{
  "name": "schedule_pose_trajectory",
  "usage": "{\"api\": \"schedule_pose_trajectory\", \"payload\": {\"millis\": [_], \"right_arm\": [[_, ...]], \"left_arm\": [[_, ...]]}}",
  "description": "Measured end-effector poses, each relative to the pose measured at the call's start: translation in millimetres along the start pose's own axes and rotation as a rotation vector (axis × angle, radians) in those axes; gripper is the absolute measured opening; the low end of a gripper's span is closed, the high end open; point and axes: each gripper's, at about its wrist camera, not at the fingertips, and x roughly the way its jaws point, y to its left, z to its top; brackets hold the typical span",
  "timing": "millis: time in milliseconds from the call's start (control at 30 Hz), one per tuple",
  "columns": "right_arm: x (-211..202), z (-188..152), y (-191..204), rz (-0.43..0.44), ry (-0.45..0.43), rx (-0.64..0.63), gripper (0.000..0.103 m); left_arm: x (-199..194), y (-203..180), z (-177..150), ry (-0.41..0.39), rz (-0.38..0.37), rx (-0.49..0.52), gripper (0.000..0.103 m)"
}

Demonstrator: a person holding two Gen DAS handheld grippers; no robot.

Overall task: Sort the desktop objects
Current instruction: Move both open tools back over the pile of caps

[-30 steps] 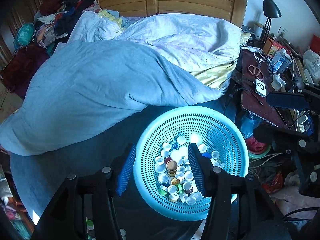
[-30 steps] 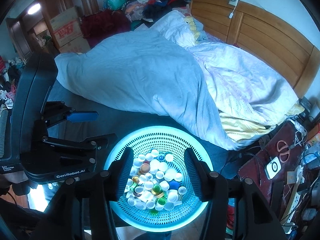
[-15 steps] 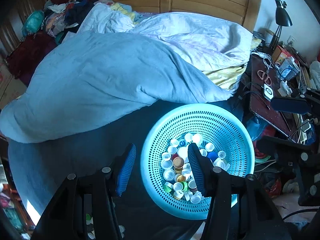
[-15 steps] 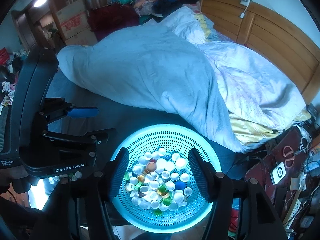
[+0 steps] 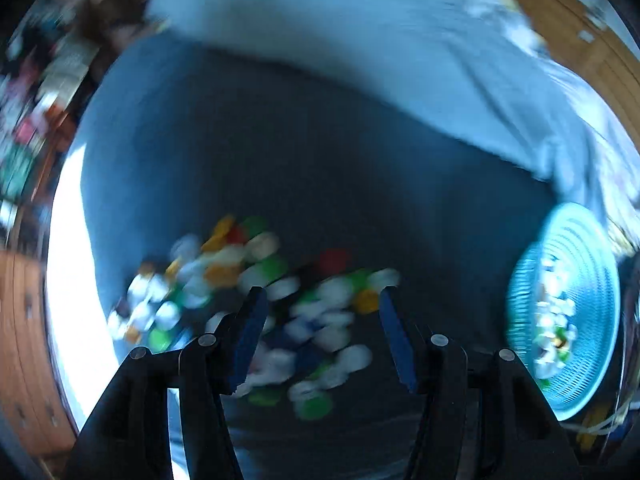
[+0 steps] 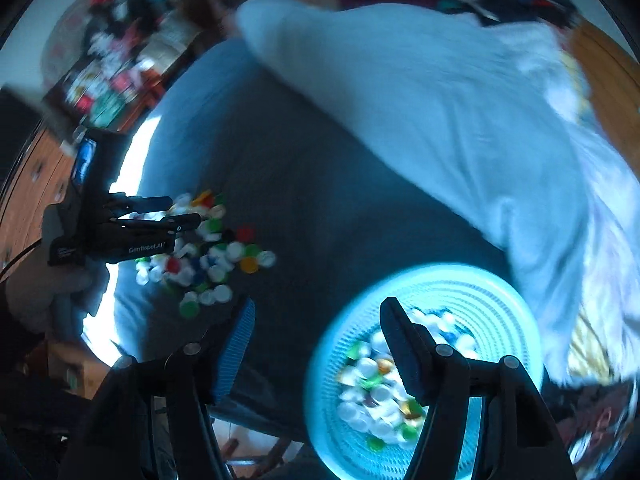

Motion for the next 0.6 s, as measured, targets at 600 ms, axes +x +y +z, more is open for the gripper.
{"api": "schedule_pose_trajectory", "payload": {"millis": [600], "right_arm": [[145.0, -15.7, 132.4, 0.104, 0.256, -0.143, 0.073]], "left_arm": [[110.7, 278.2, -142.2, 0.046, 0.114, -0.149, 0.052]]}}
